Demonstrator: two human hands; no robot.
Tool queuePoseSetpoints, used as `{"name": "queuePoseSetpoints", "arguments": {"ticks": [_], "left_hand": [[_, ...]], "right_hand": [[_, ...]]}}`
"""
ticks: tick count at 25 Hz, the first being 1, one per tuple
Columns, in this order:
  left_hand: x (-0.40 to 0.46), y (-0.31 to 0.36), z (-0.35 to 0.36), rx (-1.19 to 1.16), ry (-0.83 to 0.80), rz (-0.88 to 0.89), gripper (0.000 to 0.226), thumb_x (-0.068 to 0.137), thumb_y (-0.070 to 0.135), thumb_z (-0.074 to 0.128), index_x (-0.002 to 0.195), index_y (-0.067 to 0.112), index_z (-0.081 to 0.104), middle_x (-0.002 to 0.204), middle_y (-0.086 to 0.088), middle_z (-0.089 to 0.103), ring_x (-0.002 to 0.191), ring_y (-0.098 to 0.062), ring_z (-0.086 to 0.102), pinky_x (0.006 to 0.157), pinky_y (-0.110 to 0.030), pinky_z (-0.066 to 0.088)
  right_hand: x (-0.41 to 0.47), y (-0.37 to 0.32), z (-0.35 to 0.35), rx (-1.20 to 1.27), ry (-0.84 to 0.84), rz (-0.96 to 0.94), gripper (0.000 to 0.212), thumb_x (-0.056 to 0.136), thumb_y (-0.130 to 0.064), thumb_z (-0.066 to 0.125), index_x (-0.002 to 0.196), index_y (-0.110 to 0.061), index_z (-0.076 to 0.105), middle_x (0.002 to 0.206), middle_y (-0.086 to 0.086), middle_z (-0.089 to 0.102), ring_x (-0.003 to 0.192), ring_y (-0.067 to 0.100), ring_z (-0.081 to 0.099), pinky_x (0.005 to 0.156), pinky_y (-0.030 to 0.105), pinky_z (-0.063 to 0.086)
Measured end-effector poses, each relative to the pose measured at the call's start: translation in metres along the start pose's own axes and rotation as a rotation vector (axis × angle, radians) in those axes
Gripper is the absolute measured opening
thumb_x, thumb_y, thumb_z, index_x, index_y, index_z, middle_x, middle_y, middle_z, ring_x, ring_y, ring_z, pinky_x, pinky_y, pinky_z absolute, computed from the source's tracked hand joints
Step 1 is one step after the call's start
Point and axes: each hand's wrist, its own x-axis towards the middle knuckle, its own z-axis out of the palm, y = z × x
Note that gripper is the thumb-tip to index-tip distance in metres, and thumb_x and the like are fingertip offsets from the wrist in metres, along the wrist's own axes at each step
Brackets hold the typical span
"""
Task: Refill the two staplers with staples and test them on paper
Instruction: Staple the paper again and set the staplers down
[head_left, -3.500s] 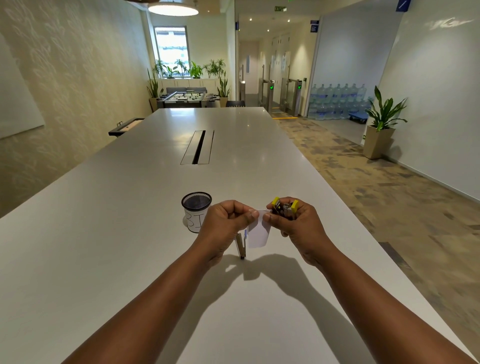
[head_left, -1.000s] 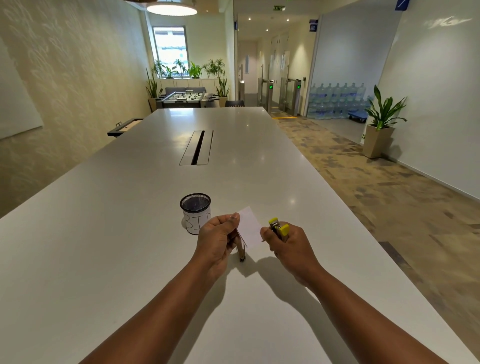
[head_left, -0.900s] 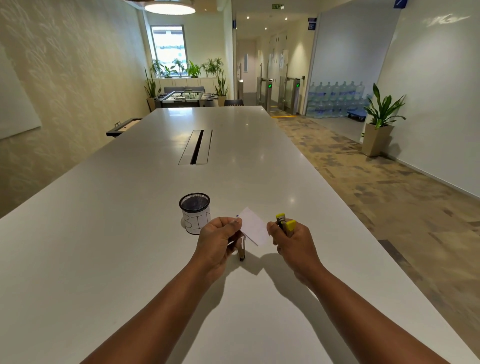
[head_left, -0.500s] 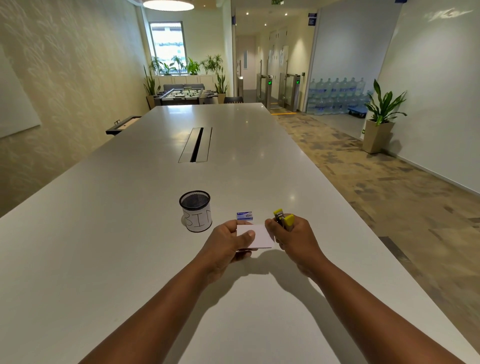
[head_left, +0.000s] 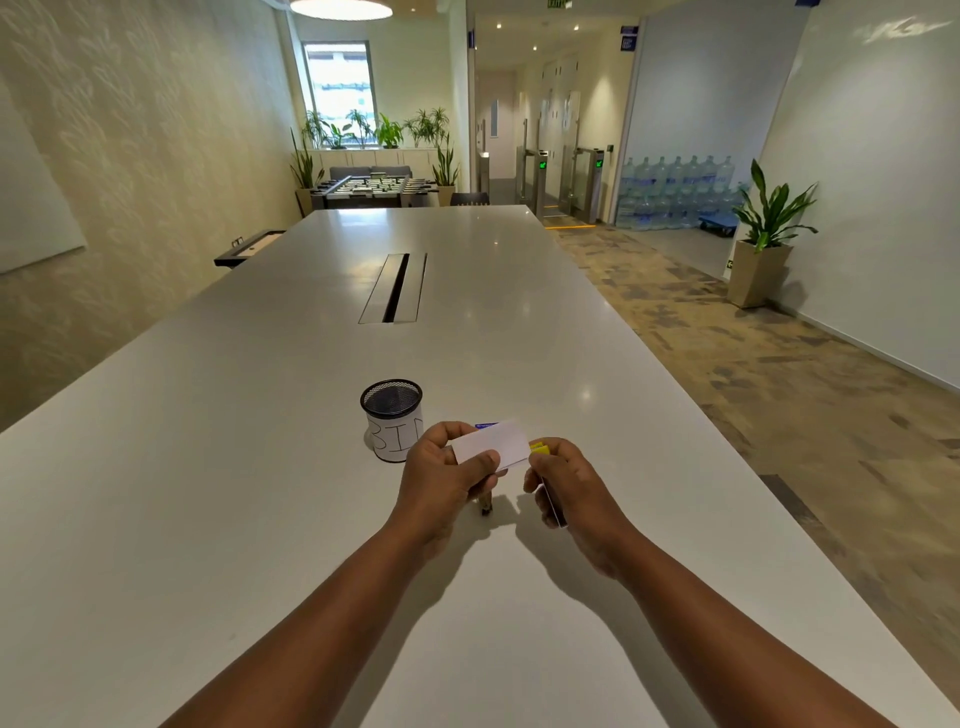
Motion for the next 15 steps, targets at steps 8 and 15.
{"name": "queuePoseSetpoints", "arguments": {"ticks": [8, 15], "left_hand": [[0.0004, -0.0023, 0.0028, -0.018, 0.036, 0.011, 0.021, 0.1, 0.002, 0.057, 0.102, 0.02, 0.069, 0.105, -0.006, 0.075, 0.094, -0.024, 0.077, 0.075, -0.03, 0.062], [-0.0021, -0.0016, 0.0053, 0.091, 0.049, 0.023, 0.018, 0.093, 0.006, 0.07, 0.094, 0.023, 0.076, 0.089, 0.0, 0.079, 0.081, -0.014, 0.074, 0.076, -0.035, 0.061]], "right_hand": [[-0.0044, 0.0008, 0.0074, 0.081, -0.036, -0.025, 0.033, 0.093, -0.038, 0.068, 0.117, -0.017, 0.059, 0.094, 0.004, 0.063, 0.07, 0.013, 0.059, 0.058, 0.029, 0.047], [-0.0043, -0.0025, 0.011, 0.156, -0.035, -0.014, 0.031, 0.085, -0.042, 0.072, 0.113, -0.028, 0.071, 0.097, -0.004, 0.074, 0.089, 0.012, 0.068, 0.069, 0.029, 0.054]]}}
